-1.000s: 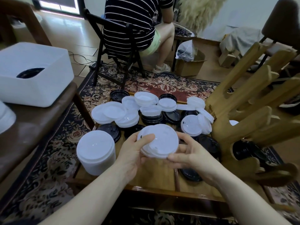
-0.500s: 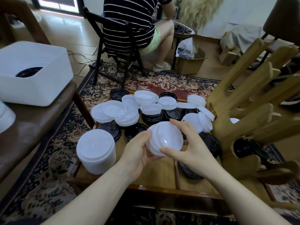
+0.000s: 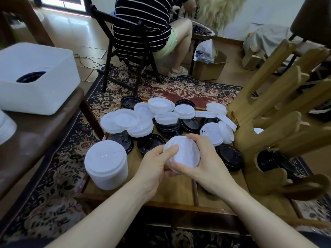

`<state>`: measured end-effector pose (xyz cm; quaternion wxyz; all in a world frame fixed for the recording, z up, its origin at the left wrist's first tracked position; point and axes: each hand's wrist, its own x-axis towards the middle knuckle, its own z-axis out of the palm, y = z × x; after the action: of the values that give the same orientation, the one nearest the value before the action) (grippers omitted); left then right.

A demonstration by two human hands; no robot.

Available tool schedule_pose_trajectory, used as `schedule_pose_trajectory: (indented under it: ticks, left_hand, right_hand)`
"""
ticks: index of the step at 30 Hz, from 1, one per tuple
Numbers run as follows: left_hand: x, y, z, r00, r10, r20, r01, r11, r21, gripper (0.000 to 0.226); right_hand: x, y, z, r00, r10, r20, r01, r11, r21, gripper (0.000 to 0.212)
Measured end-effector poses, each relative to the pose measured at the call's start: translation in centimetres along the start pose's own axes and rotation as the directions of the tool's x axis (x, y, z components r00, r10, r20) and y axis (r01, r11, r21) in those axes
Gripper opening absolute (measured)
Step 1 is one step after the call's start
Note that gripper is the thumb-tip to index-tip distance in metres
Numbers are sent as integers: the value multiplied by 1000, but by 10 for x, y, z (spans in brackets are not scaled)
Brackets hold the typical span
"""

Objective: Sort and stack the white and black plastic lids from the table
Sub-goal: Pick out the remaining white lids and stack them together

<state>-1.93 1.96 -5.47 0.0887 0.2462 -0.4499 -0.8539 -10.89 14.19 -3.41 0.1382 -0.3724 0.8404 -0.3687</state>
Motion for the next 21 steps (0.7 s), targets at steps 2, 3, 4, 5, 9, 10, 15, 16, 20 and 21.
schedule_pose_trajectory:
  ticks: [2,3,4,5,9,10,15,16,20,21]
  left_hand:
    - [0,-1,0,1000,-6,-28,6,1000,5,18]
    - [0,-2,1,999,-6,-47,6,1000,9,21]
    - [1,-2,1,997,-3,-71,4,1000,14,25]
    - [1,-2,1,995,0,-95,1,1000,18,27]
    - [0,-1,1,994,0,-106,2,1000,19,25]
    - [0,0,2,995,0,-96,1,1000,16,23]
    - [1,1,2,997,15,-71,-14,1000,16,17]
    - [2,2,1,998,22,-61,-21,1000,19,19]
    - [5,-1,-7,999,18,-35,-17,1000,20,42]
    - [5,-1,-8,999,15,-34,-15,1000,24,42]
  right_hand:
    - [-1,-1,0,999,35,41,-36,999,24,75]
    - [-1,-1,-1,996,50,68,-53,998,42,79]
    - [-1,0,-2,993,64,97,-70,996,60,81]
    - [0,2,-3,990,69,126,-79,994,76,80]
    - [-1,5,-5,990,46,132,-57,995,81,73]
    - [0,5,-5,991,42,124,-51,996,77,74]
    - [5,12,-9,991,-11,131,3,998,62,82]
    - [5,15,-10,991,-17,136,8,998,68,82]
    - [7,21,-15,972,-20,236,2,997,76,81]
    - [11,22,-19,968,-24,249,6,997,76,77]
